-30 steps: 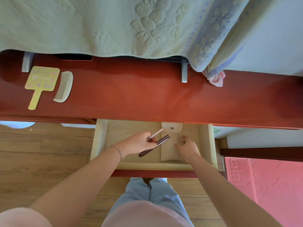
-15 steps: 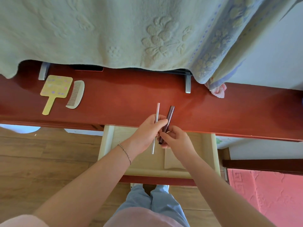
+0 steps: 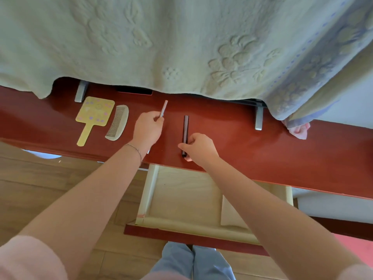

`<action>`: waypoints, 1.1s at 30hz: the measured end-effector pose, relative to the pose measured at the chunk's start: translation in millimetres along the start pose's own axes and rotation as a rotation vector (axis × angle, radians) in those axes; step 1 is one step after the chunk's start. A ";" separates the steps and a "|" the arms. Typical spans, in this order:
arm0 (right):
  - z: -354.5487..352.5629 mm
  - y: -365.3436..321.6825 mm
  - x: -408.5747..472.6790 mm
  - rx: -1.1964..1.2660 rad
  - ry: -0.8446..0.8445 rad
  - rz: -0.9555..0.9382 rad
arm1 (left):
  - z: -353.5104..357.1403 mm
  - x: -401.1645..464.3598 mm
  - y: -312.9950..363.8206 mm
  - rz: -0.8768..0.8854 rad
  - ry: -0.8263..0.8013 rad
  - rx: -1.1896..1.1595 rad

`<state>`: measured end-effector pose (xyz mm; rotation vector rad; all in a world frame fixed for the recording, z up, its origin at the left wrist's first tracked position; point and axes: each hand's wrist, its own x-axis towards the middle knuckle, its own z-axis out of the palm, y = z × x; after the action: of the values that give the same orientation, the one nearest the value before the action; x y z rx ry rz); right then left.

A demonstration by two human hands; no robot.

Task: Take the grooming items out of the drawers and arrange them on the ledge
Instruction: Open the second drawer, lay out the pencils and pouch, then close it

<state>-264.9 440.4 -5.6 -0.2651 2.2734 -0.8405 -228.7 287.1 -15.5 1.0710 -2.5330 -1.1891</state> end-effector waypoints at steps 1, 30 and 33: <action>3.9 -4.1 5.3 -0.029 0.007 -0.001 | 0.3 6.4 -4.7 0.017 0.002 0.049; -69.9 153.8 -83.4 0.485 -0.201 0.318 | 69.4 -144.7 20.7 0.693 -0.412 0.001; -64.7 205.3 -81.6 0.410 -0.024 0.521 | 108.5 -169.1 2.9 0.369 -0.714 0.153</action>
<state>-238.6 663.4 -56.7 0.4796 1.9491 -0.9761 -149.9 466.5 -59.7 0.1567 -3.1816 -1.4657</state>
